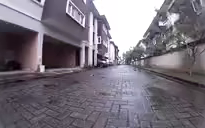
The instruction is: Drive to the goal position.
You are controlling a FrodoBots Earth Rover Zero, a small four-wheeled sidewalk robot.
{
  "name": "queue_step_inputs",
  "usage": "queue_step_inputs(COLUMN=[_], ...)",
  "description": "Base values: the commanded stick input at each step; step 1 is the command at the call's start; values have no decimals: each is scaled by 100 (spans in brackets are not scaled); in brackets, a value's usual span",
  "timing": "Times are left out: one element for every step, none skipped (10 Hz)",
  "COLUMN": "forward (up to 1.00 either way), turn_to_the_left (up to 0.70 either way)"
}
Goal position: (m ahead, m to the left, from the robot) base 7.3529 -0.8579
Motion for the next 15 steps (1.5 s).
queue_step_inputs(forward=[70,70,70,70,70,70,70,70,70,70,70,70,70,70,70], turn_to_the_left=[0,0,0,-11,-28,-32,-25,-2,0,0,0,0,0,0,0])
